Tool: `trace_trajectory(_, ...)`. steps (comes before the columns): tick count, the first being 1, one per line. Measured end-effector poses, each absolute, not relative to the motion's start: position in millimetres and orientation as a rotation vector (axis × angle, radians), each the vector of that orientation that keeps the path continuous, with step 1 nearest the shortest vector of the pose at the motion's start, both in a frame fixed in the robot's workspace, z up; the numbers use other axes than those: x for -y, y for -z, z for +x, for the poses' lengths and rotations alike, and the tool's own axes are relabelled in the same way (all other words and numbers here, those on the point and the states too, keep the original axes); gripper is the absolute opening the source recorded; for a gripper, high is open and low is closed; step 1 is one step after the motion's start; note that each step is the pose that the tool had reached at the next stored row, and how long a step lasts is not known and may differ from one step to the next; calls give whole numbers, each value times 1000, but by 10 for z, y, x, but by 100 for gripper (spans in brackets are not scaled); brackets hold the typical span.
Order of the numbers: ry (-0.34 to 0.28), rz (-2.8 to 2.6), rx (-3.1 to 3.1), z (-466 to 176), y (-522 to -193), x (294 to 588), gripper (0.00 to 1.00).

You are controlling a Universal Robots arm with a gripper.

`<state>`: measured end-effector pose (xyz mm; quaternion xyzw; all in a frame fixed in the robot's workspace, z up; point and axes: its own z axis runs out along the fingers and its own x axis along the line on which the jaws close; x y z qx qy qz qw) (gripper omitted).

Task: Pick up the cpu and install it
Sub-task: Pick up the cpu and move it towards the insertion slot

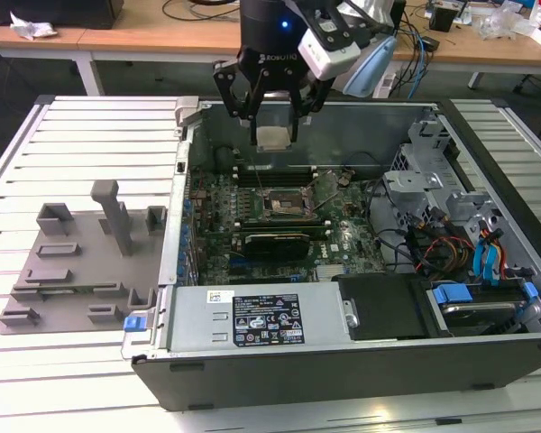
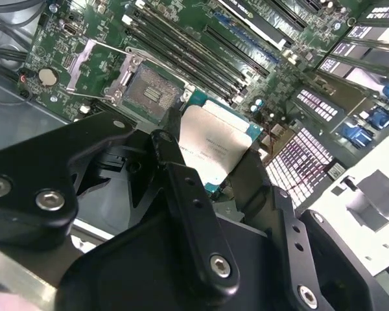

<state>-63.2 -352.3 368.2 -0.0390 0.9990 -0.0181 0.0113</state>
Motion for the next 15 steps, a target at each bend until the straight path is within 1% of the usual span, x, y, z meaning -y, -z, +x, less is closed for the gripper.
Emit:
trace_trajectory(9, 56, -122, -3117, -590, -3477, 3484, 55)
trace_trajectory(15, 56, -122, -3117, -588, -3411, 3469, 55)
